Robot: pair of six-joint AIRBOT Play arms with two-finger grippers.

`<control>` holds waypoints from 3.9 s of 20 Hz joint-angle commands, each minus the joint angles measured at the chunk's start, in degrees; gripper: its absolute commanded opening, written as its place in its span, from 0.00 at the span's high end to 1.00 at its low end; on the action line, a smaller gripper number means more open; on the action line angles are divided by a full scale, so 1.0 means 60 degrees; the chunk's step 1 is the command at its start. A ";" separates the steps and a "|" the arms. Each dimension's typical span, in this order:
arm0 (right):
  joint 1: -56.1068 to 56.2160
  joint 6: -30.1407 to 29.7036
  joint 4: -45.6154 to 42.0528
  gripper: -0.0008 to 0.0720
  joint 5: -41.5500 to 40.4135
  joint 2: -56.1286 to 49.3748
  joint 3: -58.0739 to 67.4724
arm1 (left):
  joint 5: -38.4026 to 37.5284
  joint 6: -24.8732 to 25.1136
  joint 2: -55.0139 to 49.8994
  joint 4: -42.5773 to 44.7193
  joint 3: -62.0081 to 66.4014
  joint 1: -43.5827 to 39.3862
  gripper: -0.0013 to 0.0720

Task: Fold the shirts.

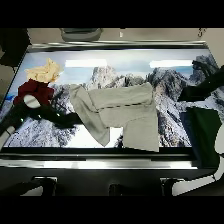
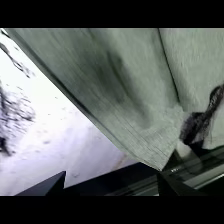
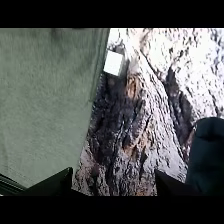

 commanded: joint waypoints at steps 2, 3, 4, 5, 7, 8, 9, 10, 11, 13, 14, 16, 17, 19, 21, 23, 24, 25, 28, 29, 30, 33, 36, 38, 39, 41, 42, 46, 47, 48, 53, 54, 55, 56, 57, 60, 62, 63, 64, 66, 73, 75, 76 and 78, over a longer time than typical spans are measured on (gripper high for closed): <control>0.0040 -0.0237 -0.0095 0.12 0.0062 0.0029 -0.0714 | 0.3246 0.0280 0.0539 -0.2838 -0.3421 -0.1490 0.05; 0.0091 -0.0251 -0.0120 0.12 -0.0120 0.0029 -0.0809 | 0.3745 0.0280 0.0433 -0.3111 -0.3541 -0.1851 0.05; 0.0095 -0.0251 -0.0106 0.11 -0.0291 0.0029 -0.0903 | 0.4189 0.0280 0.0313 -0.3373 -0.3534 -0.2200 0.06; 0.0091 -0.0251 -0.0102 0.09 -0.0430 0.0029 -0.1016 | 0.4583 0.0280 0.0208 -0.3679 -0.3530 -0.2473 0.06; 0.0095 -0.0259 -0.0113 0.09 -0.0568 0.0029 -0.1290 | 0.5144 0.0280 -0.0062 -0.4306 -0.3519 -0.2874 0.06; 0.0095 -0.0295 -0.0098 0.09 -0.0597 0.0029 -0.1453 | 0.5351 0.0284 -0.0211 -0.4568 -0.3479 -0.3031 0.07; 0.0095 -0.0295 -0.0095 0.09 -0.0619 0.0029 -0.1617 | 0.5523 0.0280 -0.0321 -0.4594 -0.3421 -0.3173 0.12; 0.0095 -0.0302 -0.0095 0.09 -0.0667 0.0029 -0.1814 | 0.5712 0.0273 -0.0408 -0.4608 -0.3366 -0.3311 0.17; 0.0095 -0.0331 -0.0076 0.09 -0.0743 0.0029 -0.2029 | 0.5858 0.0262 -0.0452 -0.4688 -0.3340 -0.3410 0.18; 0.0124 -0.0404 -0.0007 0.09 -0.1016 0.0029 -0.2532 | 0.6186 0.0076 -0.0484 -0.4863 -0.3322 -0.3537 0.40; 0.0189 -0.0412 0.0015 0.09 -0.1188 0.0029 -0.2769 | 0.6386 -0.0127 -0.0484 -0.4867 -0.3322 -0.3566 0.51; 0.0430 -0.0470 0.0098 0.09 -0.1654 0.0029 -0.3311 | 0.6586 -0.0102 -0.0470 -0.4860 -0.3322 -0.3555 0.95; 0.0572 -0.0535 0.0146 0.09 -0.1949 0.0026 -0.3574 | 0.6583 0.0066 -0.0444 -0.4849 -0.3308 -0.3523 0.94; 0.0769 -0.0572 0.0353 0.11 -0.2750 -0.0029 -0.4076 | 0.6543 0.0539 -0.0270 -0.4809 -0.3304 -0.3432 0.95; 0.0889 -0.0583 0.1322 0.13 -0.3304 -0.0251 -0.4342 | 0.6404 0.0787 0.0044 -0.4692 -0.3304 -0.3351 0.95; 0.1075 -0.0572 0.1559 0.15 -0.3515 -0.0579 -0.4353 | 0.6371 0.0900 0.0357 -0.4448 -0.3304 -0.3279 0.95; 0.1198 -0.0568 0.1606 0.19 -0.3625 -0.0736 -0.4353 | 0.6371 0.1020 0.0517 -0.4401 -0.3304 -0.3238 0.95; 0.1319 -0.0528 0.1701 0.26 -0.3778 -0.0874 -0.4353 | 0.6371 0.1191 0.0674 -0.4401 -0.3304 -0.3180 0.95; 0.1592 -0.0310 0.1923 0.63 -0.4732 -0.1002 -0.4350 | 0.6371 0.1315 0.1228 -0.4080 -0.3300 -0.2820 0.95; 0.1610 -0.0208 0.2033 0.90 -0.4900 -0.0991 -0.4313 | 0.6320 0.1308 0.1483 -0.3719 -0.3297 -0.2543 0.95; 0.1603 -0.0255 0.2124 0.93 -0.4772 -0.0947 -0.4156 | 0.6094 0.1275 0.1763 -0.3351 -0.3242 -0.2160 0.95; 0.1603 -0.1428 0.2084 0.93 -0.4029 -0.0164 -0.2852 | 0.4630 0.1279 0.2965 -0.1472 -0.2178 -0.0412 0.95; 0.1603 -0.1909 0.1606 0.93 -0.4116 0.1851 -0.0390 | 0.4007 0.1290 0.4484 -0.0040 0.0743 0.1304 0.95; 0.1603 -0.1938 0.0408 0.93 -0.5289 0.3603 0.1137 | 0.4408 0.1275 0.5169 0.0747 0.3432 0.2262 0.95; 0.1603 -0.1825 -0.0368 0.93 -0.6266 0.4641 0.1621 | 0.4462 0.1271 0.5344 0.1020 0.4776 0.2765 0.95; 0.1603 -0.1155 -0.1566 0.93 -0.7876 0.6623 0.1679 | 0.4244 0.0849 0.5533 0.1206 0.6677 0.3643 0.95; 0.1603 -0.0747 -0.1931 0.93 -0.8054 0.7337 0.1679 | 0.3927 0.0495 0.5614 0.1202 0.7311 0.4014 0.95; 0.1603 -0.0481 -0.2393 0.93 -0.6907 0.8947 0.1679 | 0.2954 0.0015 0.6098 0.1198 0.7759 0.4353 0.95; 0.1603 -0.0481 -0.2550 0.93 -0.6601 0.9111 0.1679 | 0.2863 0.0011 0.6131 0.1195 0.7759 0.4353 0.95; 0.1603 -0.0481 -0.2703 0.93 -0.6295 0.9224 0.1679 | 0.2849 0.0007 0.6135 0.1198 0.7759 0.4353 0.95; 0.1603 -0.0455 -0.2911 0.93 -0.5118 0.8990 0.1679 | 0.2178 -0.0484 0.5850 0.1209 0.7759 0.4353 0.95; 0.1603 -0.0452 -0.2973 0.93 -0.4768 0.8743 0.1679 | 0.1621 -0.0484 0.5621 0.1206 0.7756 0.4353 0.95; 0.1603 -0.0452 -0.2976 0.93 -0.4317 0.8408 0.1679 | 0.0841 -0.0484 0.5249 0.1202 0.7701 0.4353 0.95; 0.1603 -0.0463 -0.2976 0.93 -0.3778 0.7912 0.1679 | 0.0109 -0.0484 0.4834 0.1198 0.7537 0.4353 0.95; 0.1603 -0.0466 -0.2969 0.93 -0.3362 0.7308 0.1672 | -0.0474 -0.0477 0.4335 0.1198 0.7184 0.4324 0.95; 0.1614 -0.0499 -0.2273 0.93 -0.3206 0.4827 0.1217 | -0.0488 0.0040 0.2838 0.1198 0.5289 0.3843 0.95; 0.1625 -0.0441 -0.1417 0.93 -0.3126 0.2827 0.0918 | 0.0051 0.0259 0.1621 0.1198 0.4105 0.3359 0.95; 0.1625 -0.0372 -0.1005 0.93 -0.3231 0.1854 0.0849 | 0.0455 0.0375 0.0951 0.1206 0.3723 0.3147 0.95; 0.1621 -0.0240 -0.0641 0.93 -0.3563 0.0867 0.0845 | 0.0929 0.0382 0.0153 0.1202 0.3541 0.2998 0.95; 0.1621 0.0004 0.0022 0.93 -0.4652 -0.0576 0.0849 | 0.1836 0.0393 -0.1417 0.1147 0.3723 0.2790 0.95; 0.1617 0.0368 0.1282 0.93 -0.7643 -0.2262 0.0849 | 0.3242 0.0528 -0.5005 -0.0255 0.6000 0.2535 0.94; 0.1599 0.0350 0.1184 0.93 -0.7442 -0.2149 0.0860 | 0.3115 0.0535 -0.5337 -0.0277 0.6441 0.2561 0.94; 0.1563 0.0219 0.0947 0.93 -0.7020 -0.1989 0.0856 | 0.2947 0.0663 -0.5333 -0.0277 0.6546 0.2623 0.94; 0.1534 -0.0299 0.0168 0.93 -0.5501 -0.1508 0.0856 | 0.1763 0.1636 -0.5217 -0.0226 0.6925 0.2885 0.94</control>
